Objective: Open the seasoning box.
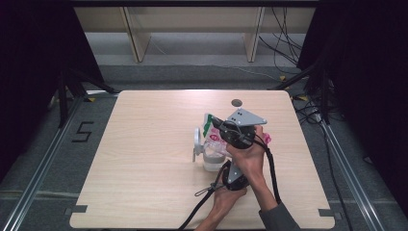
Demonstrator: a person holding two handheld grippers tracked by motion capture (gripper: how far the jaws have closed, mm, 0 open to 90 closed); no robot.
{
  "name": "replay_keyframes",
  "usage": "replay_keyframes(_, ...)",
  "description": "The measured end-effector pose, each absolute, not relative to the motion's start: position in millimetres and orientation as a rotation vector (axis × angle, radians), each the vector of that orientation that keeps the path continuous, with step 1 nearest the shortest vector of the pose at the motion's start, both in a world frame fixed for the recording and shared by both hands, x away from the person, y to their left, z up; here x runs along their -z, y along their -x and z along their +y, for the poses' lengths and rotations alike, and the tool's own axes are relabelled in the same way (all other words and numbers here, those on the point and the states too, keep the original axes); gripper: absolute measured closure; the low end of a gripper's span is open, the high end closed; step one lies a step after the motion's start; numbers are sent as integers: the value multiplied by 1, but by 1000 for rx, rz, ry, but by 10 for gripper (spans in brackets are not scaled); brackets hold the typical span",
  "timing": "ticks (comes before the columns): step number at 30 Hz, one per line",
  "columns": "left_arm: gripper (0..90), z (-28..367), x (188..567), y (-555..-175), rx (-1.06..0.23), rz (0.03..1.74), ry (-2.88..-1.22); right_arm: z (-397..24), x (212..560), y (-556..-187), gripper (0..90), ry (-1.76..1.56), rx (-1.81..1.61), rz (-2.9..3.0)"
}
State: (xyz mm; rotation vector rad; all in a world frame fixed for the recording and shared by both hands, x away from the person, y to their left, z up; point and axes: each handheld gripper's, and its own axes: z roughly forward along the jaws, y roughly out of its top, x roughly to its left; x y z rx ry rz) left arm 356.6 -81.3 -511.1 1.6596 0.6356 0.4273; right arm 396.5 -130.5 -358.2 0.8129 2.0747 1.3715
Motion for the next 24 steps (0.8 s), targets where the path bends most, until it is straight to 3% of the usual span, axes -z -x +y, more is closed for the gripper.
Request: replay_keyframes(24, 748, -81, 511, -356, -409, 642, -1640, -127, 359, -396, 894, -799, -1356, 2075)
